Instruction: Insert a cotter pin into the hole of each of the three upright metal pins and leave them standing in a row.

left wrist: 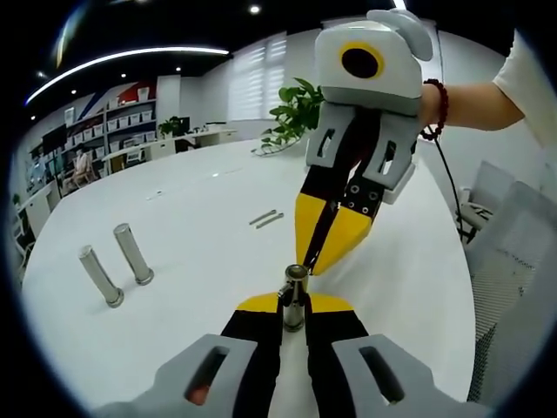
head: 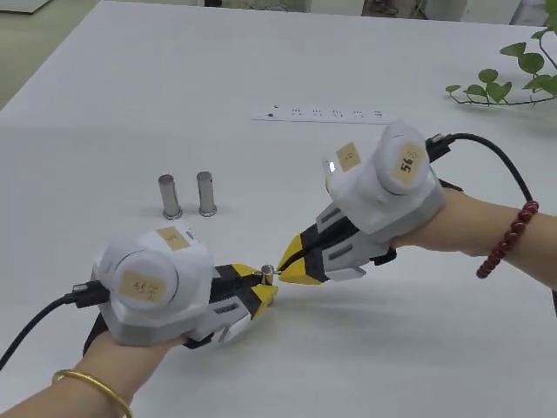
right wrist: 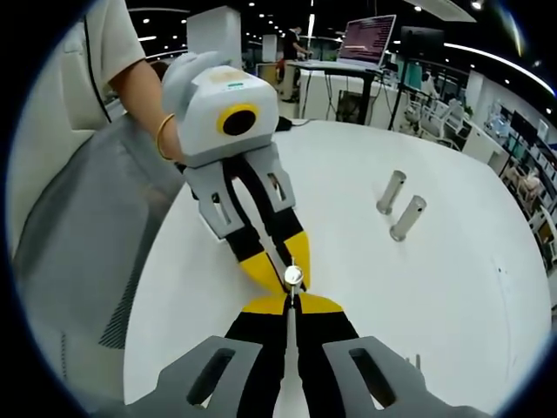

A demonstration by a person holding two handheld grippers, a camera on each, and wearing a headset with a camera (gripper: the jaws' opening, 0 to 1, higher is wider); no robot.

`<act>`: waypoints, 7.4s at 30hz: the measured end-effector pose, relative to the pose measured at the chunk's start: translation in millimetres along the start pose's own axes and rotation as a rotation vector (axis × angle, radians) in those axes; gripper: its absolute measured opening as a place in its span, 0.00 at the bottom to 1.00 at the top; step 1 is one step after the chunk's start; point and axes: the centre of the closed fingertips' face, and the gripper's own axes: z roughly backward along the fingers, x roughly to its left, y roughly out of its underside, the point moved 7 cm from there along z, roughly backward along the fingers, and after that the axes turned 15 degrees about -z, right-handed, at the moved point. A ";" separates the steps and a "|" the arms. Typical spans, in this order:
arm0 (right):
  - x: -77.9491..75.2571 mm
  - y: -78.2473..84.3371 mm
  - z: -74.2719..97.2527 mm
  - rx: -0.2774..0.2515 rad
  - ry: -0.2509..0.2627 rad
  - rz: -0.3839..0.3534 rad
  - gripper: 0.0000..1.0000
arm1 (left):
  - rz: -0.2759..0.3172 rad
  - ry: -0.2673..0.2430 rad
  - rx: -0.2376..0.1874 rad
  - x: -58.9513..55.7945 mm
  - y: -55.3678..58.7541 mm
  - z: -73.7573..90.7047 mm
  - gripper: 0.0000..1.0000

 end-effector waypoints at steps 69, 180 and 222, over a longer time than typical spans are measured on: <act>6.2 -4.6 -7.9 -0.073 0.029 -0.108 0.12 | 0.023 0.009 0.003 -2.7 3.0 -2.6 0.14; -69.0 -73.9 -33.1 -0.394 0.223 -0.360 0.25 | 0.003 -0.110 -0.092 9.0 -15.1 83.1 0.99; -100.6 -74.5 -67.7 -0.496 0.313 -0.464 0.13 | 0.002 -0.147 -0.080 10.1 -10.6 87.5 0.92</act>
